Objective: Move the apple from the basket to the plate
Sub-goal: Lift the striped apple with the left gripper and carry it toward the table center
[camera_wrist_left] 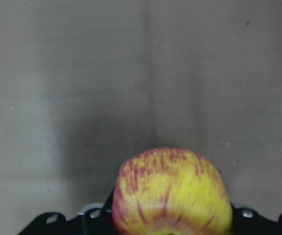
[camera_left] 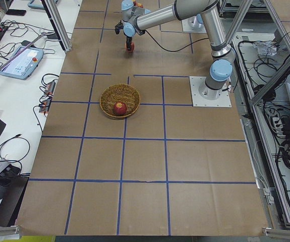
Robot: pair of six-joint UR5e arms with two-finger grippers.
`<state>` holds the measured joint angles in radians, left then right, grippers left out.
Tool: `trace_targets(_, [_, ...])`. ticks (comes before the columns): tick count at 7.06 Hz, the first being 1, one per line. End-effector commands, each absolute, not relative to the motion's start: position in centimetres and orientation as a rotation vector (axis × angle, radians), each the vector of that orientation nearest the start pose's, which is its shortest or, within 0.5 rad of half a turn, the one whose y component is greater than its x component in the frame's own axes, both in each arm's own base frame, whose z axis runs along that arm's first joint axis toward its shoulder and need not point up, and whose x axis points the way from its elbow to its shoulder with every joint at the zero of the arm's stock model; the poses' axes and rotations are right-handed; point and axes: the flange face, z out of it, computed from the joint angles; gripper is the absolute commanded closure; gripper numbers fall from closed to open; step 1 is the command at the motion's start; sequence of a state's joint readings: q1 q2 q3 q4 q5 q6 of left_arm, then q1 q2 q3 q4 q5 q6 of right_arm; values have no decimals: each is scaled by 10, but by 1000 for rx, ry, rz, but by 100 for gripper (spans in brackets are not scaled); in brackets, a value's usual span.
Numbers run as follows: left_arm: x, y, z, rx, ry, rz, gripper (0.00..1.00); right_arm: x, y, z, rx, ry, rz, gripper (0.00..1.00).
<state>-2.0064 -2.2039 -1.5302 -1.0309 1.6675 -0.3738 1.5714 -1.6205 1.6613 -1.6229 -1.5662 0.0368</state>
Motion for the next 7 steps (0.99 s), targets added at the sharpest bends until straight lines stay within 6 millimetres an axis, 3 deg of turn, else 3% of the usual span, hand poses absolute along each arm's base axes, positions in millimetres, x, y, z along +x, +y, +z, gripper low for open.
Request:
trace_targets(1, [-395, -556, 179, 93, 3029, 21, 29, 134, -472, 472, 58, 3136, -17, 0])
trace_targets(3, [-396, -554, 193, 89, 3035, 2, 1, 134, -472, 472, 55, 3136, -17, 0])
trace_targets(4, [-394, -556, 203, 88, 3040, -17, 1, 134, -472, 472, 58, 3136, -17, 0])
trace_targets(5, [-388, -558, 249, 85, 3081, -93, 1, 134, -472, 472, 55, 3136, -17, 0])
trace_targets(6, [-361, -548, 308, 106, 3100, -41, 1, 134, -472, 472, 55, 3136, -17, 0])
trace_targets(7, [-319, -541, 366, 208, 3095, -36, 1, 134, -471, 473, 58, 3136, -19, 0])
